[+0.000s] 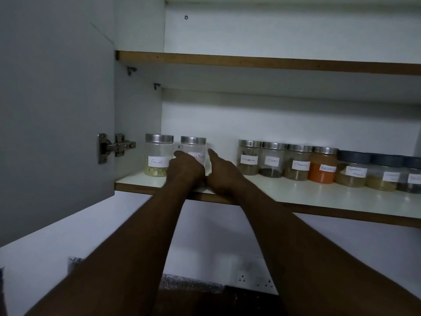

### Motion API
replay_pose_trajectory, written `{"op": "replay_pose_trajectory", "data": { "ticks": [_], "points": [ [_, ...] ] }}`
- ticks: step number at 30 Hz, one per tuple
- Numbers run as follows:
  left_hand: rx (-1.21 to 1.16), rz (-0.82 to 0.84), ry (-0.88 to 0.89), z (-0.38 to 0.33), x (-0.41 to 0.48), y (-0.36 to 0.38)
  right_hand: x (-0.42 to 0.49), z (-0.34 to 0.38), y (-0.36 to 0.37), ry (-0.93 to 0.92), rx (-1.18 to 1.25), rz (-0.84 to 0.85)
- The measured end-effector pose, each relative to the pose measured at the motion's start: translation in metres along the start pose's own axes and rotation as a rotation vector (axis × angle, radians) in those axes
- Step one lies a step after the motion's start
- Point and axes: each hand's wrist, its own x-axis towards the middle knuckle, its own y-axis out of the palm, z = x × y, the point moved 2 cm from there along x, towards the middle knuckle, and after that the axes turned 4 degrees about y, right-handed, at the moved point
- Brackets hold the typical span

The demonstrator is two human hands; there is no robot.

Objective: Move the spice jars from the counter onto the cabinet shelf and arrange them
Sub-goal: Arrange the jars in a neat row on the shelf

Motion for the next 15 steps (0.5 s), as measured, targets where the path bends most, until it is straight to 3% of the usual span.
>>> {"op": "replay_pose_trajectory", "data": {
  "ticks": [7,15],
  "points": [
    [0.278,0.273,0.266,0.004,0.032,0.008,0.01,-0.004,0.002,0.112,-0.05,0.088],
    [0.435,0.481,0.38,-0.013,0.052,0.039,0.023,-0.031,-0.008,0.226,-0.065,0.011]
  ]
}}
